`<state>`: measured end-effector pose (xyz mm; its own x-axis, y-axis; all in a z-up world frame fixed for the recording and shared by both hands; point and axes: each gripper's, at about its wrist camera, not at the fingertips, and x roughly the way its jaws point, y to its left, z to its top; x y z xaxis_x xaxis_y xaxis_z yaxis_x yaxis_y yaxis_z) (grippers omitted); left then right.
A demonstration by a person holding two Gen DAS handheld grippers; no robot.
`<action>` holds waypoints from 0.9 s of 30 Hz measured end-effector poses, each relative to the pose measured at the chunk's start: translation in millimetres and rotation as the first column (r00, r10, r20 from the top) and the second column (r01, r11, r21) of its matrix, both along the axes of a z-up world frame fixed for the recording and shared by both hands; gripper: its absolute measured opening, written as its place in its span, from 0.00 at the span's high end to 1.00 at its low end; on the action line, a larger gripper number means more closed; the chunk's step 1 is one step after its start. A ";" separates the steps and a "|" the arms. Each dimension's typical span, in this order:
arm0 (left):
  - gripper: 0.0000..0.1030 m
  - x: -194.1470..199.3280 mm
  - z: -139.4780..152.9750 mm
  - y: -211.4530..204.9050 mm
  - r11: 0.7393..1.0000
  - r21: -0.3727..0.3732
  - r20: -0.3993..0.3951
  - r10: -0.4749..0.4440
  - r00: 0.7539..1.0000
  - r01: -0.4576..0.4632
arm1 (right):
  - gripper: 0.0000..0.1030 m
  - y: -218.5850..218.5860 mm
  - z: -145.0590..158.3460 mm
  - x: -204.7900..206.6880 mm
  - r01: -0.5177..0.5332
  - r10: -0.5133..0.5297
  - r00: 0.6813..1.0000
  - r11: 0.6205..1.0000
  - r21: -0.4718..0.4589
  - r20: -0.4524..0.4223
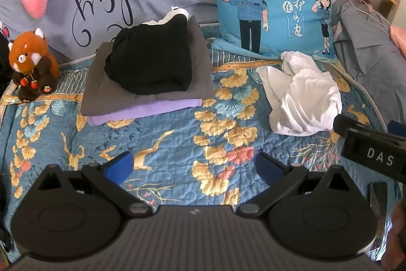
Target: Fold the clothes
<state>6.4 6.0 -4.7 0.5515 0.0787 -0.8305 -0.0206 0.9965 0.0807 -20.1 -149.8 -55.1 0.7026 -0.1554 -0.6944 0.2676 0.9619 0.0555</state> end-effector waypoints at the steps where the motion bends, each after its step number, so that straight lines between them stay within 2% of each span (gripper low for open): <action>1: 0.00 0.2 -0.2 0.1 1.000 0.000 -0.001 0.001 1.000 -0.001 | 0.00 0.1 -0.1 -0.1 0.000 0.000 1.000 1.000 -0.001 -0.001; 27: 0.00 -0.2 -2.1 3.9 1.000 -0.005 -0.012 0.001 1.000 -0.001 | 0.00 2.0 -2.5 1.1 -0.005 0.004 1.000 1.000 -0.014 -0.012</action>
<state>6.2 9.9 -6.8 0.5412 0.0750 -0.8375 -0.0202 0.9969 0.0762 -19.0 -147.8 -57.6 0.6949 -0.1623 -0.7005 0.2639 0.9638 0.0386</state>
